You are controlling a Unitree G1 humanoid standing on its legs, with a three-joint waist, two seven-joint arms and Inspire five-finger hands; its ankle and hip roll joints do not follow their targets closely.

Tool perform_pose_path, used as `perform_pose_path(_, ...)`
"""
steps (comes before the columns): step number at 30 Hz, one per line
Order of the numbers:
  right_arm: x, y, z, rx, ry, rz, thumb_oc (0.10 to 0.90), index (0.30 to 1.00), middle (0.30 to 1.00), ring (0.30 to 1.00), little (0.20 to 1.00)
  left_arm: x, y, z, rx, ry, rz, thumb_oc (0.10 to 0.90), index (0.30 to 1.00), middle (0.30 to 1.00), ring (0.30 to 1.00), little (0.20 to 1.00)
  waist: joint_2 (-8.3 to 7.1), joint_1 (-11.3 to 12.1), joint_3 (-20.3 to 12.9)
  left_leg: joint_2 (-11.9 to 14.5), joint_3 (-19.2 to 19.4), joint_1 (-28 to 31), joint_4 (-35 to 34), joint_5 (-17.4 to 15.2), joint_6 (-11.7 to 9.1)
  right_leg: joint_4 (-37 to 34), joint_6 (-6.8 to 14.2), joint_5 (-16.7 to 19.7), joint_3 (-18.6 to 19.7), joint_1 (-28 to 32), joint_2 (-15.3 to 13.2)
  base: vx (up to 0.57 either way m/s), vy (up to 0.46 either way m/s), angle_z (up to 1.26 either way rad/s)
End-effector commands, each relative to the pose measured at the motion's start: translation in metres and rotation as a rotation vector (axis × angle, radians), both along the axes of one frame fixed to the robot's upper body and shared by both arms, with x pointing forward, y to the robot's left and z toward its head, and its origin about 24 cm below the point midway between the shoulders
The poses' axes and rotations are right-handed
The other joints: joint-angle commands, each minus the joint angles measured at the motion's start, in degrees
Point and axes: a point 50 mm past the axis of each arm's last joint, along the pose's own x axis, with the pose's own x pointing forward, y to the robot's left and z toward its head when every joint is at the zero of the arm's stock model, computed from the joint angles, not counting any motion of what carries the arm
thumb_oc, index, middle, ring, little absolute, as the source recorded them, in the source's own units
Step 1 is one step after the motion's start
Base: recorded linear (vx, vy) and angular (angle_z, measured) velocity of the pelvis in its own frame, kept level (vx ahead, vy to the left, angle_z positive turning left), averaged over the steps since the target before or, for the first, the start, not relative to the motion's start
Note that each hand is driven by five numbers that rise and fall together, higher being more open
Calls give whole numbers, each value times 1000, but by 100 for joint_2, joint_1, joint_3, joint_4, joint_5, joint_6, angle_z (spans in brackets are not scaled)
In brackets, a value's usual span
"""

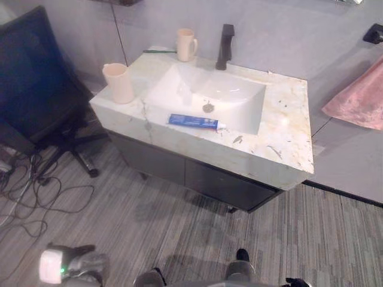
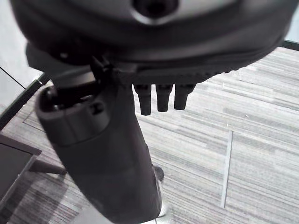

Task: Organize the bathroom.

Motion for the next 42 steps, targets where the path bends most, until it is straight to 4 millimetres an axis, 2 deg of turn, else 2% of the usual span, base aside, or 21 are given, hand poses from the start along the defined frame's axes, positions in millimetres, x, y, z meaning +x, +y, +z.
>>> perform_pose_path(1, 14, -24, 11, -67, -29, 26, 800, 900, 900, 900, 900, -19, 23, 8, 107, 86, -25, 800, 900, 900, 900, 900, 317, -26, -310, 340, 643, 469, -492, 140, 385, 1372, 450, -1261, -145, -631, 448, 49, 237, -119)
perform_pose_path(2, 12, -24, 11, -64, -23, 23, 800, 900, 900, 900, 900, -20, 22, 7, 104, 93, -31, 800, 900, 900, 900, 900, 351, -61, -347, 295, 669, 504, -632, 231, 386, 1513, 408, -1444, -163, -636, 646, 94, 189, -90)
perform_pose_path(3, 9, -26, 10, -61, -14, 15, 800, 900, 900, 900, 900, -20, 20, 6, 100, 102, -40, 800, 900, 900, 900, 900, 388, -125, -432, 159, 707, 601, -966, 403, 363, 1554, 320, -1792, -231, -577, 1069, 83, 86, -43)
perform_pose_path(5, 7, -27, 10, -65, -6, 10, 800, 900, 900, 900, 900, -15, 18, 6, 93, 102, -44, 800, 900, 900, 900, 900, 358, -155, -533, -66, 721, 658, -1145, 472, 326, 1074, 155, -1999, -438, -340, 1418, 91, 17, -10)
perform_pose_path(6, 5, -28, 10, -64, -1, 6, 800, 900, 900, 900, 900, -12, 16, 6, 91, 96, -41, 800, 900, 900, 900, 900, 331, -121, -589, -149, 716, 616, -1150, 497, 300, 641, 40, -2104, -647, -134, 1521, 88, -54, -21)
perform_pose_path(8, 0, -29, 9, -65, 13, -10, 800, 900, 900, 900, 900, -9, 10, 4, 73, 76, -29, 800, 900, 900, 900, 900, 299, -124, -670, -303, 415, 485, -1126, 545, 307, 37, -99, -2046, -345, 115, 1747, 109, -101, -13)
perform_pose_path(9, -1, -30, 9, -68, 9, -13, 800, 900, 900, 900, 900, -9, 7, 3, 63, 62, -19, 800, 900, 900, 900, 900, 326, -112, -677, -305, 363, 423, -1053, 625, 265, -26, -152, -2089, -355, 188, 1784, 113, -107, 2)
perform_pose_path(12, 4, -30, 11, -80, 0, 5, 800, 900, 900, 900, 900, -12, 3, 0, 43, 58, -11, 800, 900, 900, 900, 900, 342, -89, -675, -8, 172, -133, 237, 1203, -65, -290, -458, -2170, -126, 421, 1937, 37, -100, -25)
perform_pose_path(13, 8, -29, 11, -88, 0, 35, 800, 900, 900, 900, 900, -15, 3, -2, 34, 46, 11, 800, 900, 900, 900, 900, 290, -61, -669, 60, 16, -498, 788, 1517, -46, -287, -593, -2133, -32, 375, 1925, 1, -45, -76)
perform_pose_path(14, 11, -28, 12, -93, 7, 65, 800, 900, 900, 900, 900, -19, 3, -3, 31, 42, 17, 800, 900, 900, 900, 900, 283, -13, -632, 60, -352, -804, 1212, 1623, 36, -181, -694, -2184, 149, 383, 1939, -3, -6, -80)
perform_pose_path(16, 11, -27, 12, -95, 9, 73, 800, 900, 900, 900, 900, -21, 3, -3, 32, 47, 17, 800, 900, 900, 900, 900, 280, 2, -628, 71, -444, -846, 1188, 1602, 78, -156, -701, -2197, 213, 391, 1939, 82, 65, -65)
perform_pose_path(18, 11, -27, 11, -107, 18, 87, 800, 900, 900, 900, 900, -31, 5, -5, 37, 75, 35, 800, 900, 900, 900, 900, 301, 4, -653, 253, -578, -624, 377, 1621, 189, -84, -666, -2296, 421, 428, 1944, 205, 212, -60)
perform_pose_path(19, 9, -29, 12, -119, 23, 87, 800, 900, 900, 900, 900, -38, 8, -5, 43, 94, 40, 800, 900, 900, 900, 900, 363, -10, -688, 395, -729, -386, -454, 1827, 155, -64, -623, -2353, 498, 439, 1936, 222, 279, -45)
perform_pose_path(22, 8, -36, 14, -139, 7, 55, 800, 900, 900, 900, 900, -52, 14, -5, 64, 125, 70, 800, 900, 900, 900, 900, 477, 87, -711, 641, -1531, -293, -1462, 2353, -47, -17, -533, -2421, 726, 465, 1853, 212, 293, -17)
perform_pose_path(24, 10, -38, 16, -147, -15, 39, 800, 900, 900, 900, 900, -63, 17, -5, 78, 137, 108, 800, 900, 900, 900, 900, 533, 188, -668, 625, -2025, -345, -1487, 2396, -52, 84, -482, -2463, 934, 455, 1747, 166, 279, -23)
perform_pose_path(25, 14, -39, 17, -155, -29, 43, 800, 900, 900, 900, 900, -71, 19, -4, 85, 140, 151, 800, 900, 900, 900, 900, 574, 228, -646, 580, -2118, -393, -1352, 2238, -85, 122, -450, -2506, 1019, 461, 1662, 119, 266, -59)
perform_pose_path(28, 17, -38, 18, -159, -60, 18, 800, 900, 900, 900, 900, -76, 21, -3, 90, 140, 246, 800, 900, 900, 900, 900, 668, 157, -702, 515, -1608, -148, -1372, 1731, -138, 170, -298, -2461, 923, 350, 1429, 69, 292, -75)
perform_pose_path(31, 11, -33, 15, -150, -57, 14, 800, 900, 900, 900, 900, -78, 19, -5, 69, 120, 307, 800, 900, 900, 900, 900, 680, 110, -740, 380, -1461, -31, -1459, 1435, -90, 101, -151, -2296, 913, 287, 1224, 35, 230, 9)
perform_pose_path(33, 8, -30, 13, -140, -51, 5, 800, 900, 900, 900, 900, -74, 19, -4, 63, 94, 313, 800, 900, 900, 900, 900, 666, 102, -764, 344, -1399, 47, -1602, 1390, -70, 0, -45, -2186, 911, 263, 1132, 13, 156, -13)
perform_pose_path(38, -3, -29, 9, -95, -42, -107, 800, 900, 900, 900, 900, -50, 35, 13, 95, -229, 440, 800, 900, 900, 900, 900, 659, 137, -836, 272, -1364, 191, -1959, 1361, -43, -346, 152, -1951, 883, 256, 1010, -4, 79, -10)
perform_pose_path(42, -12, -27, 7, -91, -16, -135, 800, 900, 900, 900, 900, -42, 64, 54, 304, -592, 752, 800, 900, 900, 900, 900, 645, 226, -918, 317, -1340, 290, -2195, 1442, -78, -580, 194, -1875, 752, 358, 991, 0, 0, 0)
